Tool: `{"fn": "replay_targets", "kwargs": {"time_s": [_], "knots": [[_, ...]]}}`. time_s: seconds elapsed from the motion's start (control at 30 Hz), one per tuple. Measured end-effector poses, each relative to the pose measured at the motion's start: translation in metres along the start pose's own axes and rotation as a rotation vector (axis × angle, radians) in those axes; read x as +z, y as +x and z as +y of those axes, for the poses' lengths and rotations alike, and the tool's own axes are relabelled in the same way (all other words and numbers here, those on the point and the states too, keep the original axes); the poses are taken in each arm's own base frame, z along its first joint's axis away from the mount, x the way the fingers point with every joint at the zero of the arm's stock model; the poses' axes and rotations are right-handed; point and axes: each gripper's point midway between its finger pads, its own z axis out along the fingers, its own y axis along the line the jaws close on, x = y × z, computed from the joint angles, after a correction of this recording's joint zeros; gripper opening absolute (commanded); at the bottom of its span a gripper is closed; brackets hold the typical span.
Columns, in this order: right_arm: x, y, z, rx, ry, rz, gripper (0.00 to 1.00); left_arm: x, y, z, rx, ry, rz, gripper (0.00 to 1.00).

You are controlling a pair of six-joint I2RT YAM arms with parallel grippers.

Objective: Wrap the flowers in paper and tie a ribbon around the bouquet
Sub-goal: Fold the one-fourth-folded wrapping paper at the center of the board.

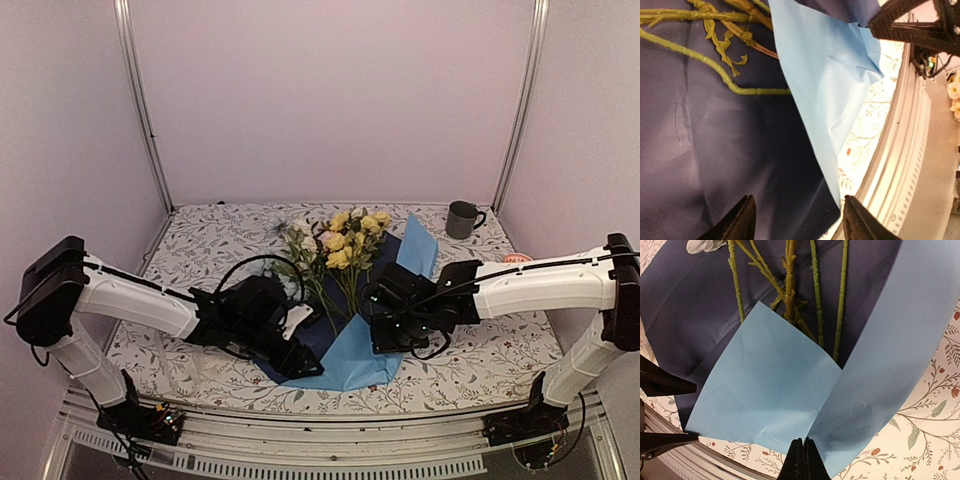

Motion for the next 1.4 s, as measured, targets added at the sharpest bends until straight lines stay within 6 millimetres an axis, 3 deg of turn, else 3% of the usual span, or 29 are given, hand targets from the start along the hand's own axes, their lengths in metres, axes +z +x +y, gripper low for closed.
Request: {"fn": "replay_targets", "kwargs": {"time_s": [0.1, 0.27, 0.57, 0.77, 0.9, 1.0, 1.13, 1.23, 1.4], "knots": [[-0.001, -0.001, 0.004, -0.020, -0.013, 0.003, 0.00, 0.008, 0.000, 0.001, -0.002, 0.010, -0.003, 0.38], [-0.005, -0.007, 0.016, -0.068, -0.051, -0.010, 0.00, 0.018, 0.000, 0.001, -0.004, 0.028, 0.004, 0.00], [-0.009, -0.006, 0.040, -0.177, -0.134, -0.034, 0.00, 0.034, -0.004, 0.009, -0.017, 0.026, 0.020, 0.00], [-0.017, 0.004, 0.078, -0.282, -0.270, -0.042, 0.00, 0.043, -0.003, 0.021, -0.040, 0.007, 0.035, 0.00], [-0.018, 0.003, 0.092, -0.301, -0.323, -0.056, 0.00, 0.042, -0.004, 0.024, -0.045, 0.007, 0.030, 0.00], [-0.007, 0.006, 0.093, -0.311, -0.316, -0.045, 0.00, 0.042, -0.005, 0.025, -0.045, 0.006, 0.026, 0.00], [0.023, 0.020, 0.083, -0.329, -0.253, 0.017, 0.00, 0.038, -0.005, 0.027, -0.049, 0.000, 0.016, 0.01], [0.038, 0.029, 0.074, -0.342, -0.212, 0.058, 0.00, 0.028, -0.012, 0.028, -0.048, -0.010, -0.013, 0.12], [0.041, 0.031, 0.072, -0.350, -0.201, 0.067, 0.00, 0.004, -0.030, 0.032, -0.052, -0.026, -0.094, 0.34]]}}
